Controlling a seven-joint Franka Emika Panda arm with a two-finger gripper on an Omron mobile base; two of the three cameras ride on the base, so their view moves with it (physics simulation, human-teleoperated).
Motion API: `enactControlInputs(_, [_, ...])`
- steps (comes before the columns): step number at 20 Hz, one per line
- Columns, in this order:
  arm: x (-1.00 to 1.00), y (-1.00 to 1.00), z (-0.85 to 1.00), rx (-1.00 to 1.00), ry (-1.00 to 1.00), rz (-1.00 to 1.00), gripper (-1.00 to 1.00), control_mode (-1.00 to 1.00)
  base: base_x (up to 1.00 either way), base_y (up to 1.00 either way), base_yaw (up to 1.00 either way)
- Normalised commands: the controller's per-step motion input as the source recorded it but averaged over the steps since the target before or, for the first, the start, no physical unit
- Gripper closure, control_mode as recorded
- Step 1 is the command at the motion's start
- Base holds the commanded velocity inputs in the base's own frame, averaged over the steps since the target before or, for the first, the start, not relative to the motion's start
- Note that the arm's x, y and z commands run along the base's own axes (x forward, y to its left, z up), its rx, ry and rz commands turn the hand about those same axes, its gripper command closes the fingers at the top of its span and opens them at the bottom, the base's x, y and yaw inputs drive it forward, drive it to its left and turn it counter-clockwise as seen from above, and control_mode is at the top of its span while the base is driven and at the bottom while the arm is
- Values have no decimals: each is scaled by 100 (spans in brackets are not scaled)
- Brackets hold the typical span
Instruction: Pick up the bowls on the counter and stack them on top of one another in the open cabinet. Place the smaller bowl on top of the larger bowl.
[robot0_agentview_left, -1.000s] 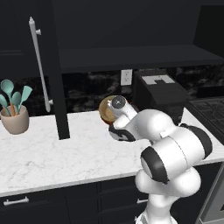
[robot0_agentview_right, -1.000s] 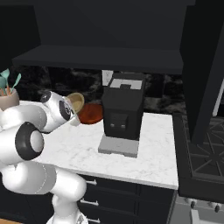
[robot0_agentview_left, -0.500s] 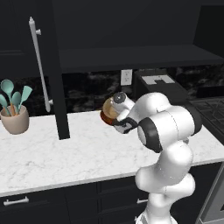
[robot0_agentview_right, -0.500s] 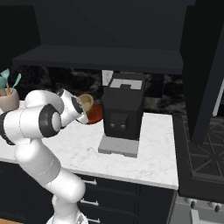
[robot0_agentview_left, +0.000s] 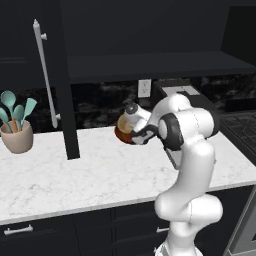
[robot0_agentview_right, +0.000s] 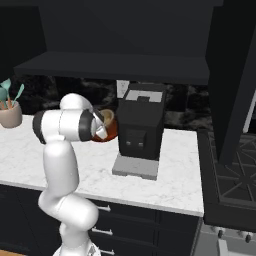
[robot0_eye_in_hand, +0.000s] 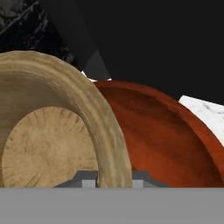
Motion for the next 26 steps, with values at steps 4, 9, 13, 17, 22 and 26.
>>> enactControlInputs(4, [98, 0, -18, 0, 2, -6, -100, -100, 0, 0, 0])
enactControlInputs(9, [29, 0, 8, 0, 0, -2, -100, -100, 0, 0, 0])
enactControlInputs(13, [-81, 0, 78, 1, -10, -9, -100, -100, 0, 0, 0])
enactControlInputs(17, [-100, -1, 45, 0, -15, -3, -100, -100, 0, 0, 0])
enactControlInputs(22, [-100, 0, -44, 0, 0, 0, -100, -100, 0, 0, 0])
enactControlInputs(26, [-32, 6, -3, 0, 0, 0, -100, -100, 0, 0, 0])
